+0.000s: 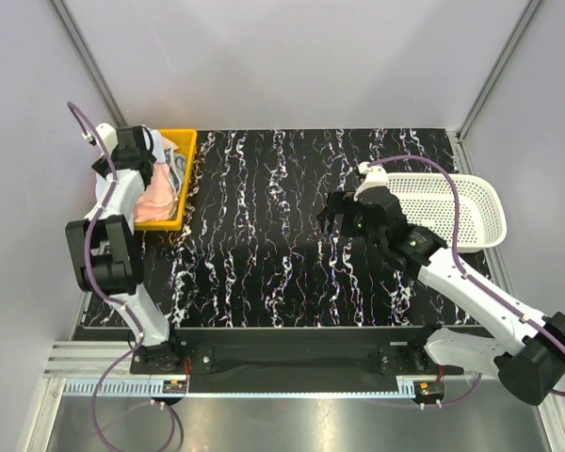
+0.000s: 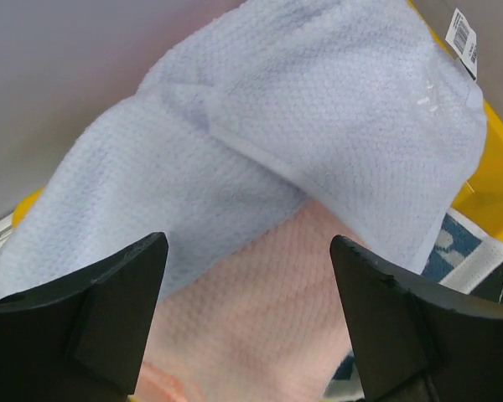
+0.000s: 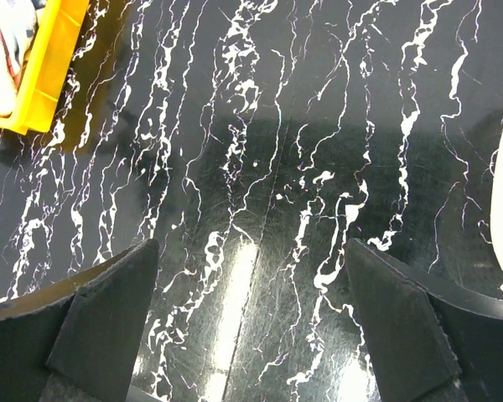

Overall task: Fold and stack the towels
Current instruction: Grab crumpled towel

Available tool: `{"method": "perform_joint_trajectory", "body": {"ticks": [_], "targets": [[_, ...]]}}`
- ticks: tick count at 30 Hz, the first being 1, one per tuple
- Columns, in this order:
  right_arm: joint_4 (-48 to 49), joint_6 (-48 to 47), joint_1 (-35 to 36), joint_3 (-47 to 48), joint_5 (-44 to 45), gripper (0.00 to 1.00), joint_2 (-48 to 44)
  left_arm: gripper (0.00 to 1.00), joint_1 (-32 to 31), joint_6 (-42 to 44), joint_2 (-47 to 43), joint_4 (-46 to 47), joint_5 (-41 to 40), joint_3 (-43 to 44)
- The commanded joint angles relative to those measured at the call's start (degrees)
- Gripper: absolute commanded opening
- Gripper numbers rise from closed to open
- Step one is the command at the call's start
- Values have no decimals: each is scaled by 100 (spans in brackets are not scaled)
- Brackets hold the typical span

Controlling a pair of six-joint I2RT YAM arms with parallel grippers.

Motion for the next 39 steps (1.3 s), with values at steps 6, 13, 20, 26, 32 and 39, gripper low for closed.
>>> {"method": "perform_joint_trajectory", "body": {"ticks": [6,13,20,26,32,39], "targets": [[213,-96,-7,-16,166,100,-16,83,59,308,494,778,-47,804],[274,-78,-7,-25,96,100,195,75,129,423,959,666,32,1356],[257,-105,-7,19,122,100,292,70,138,397,1250,542,50,1612],[248,-96,-7,19,166,100,345,53,138,423,1285,542,120,1709],[265,-96,2,28,201,100,345,12,138,484,1066,648,304,1683],[274,-105,2,19,254,100,336,0,-160,730,266,1051,428,1191]]}}
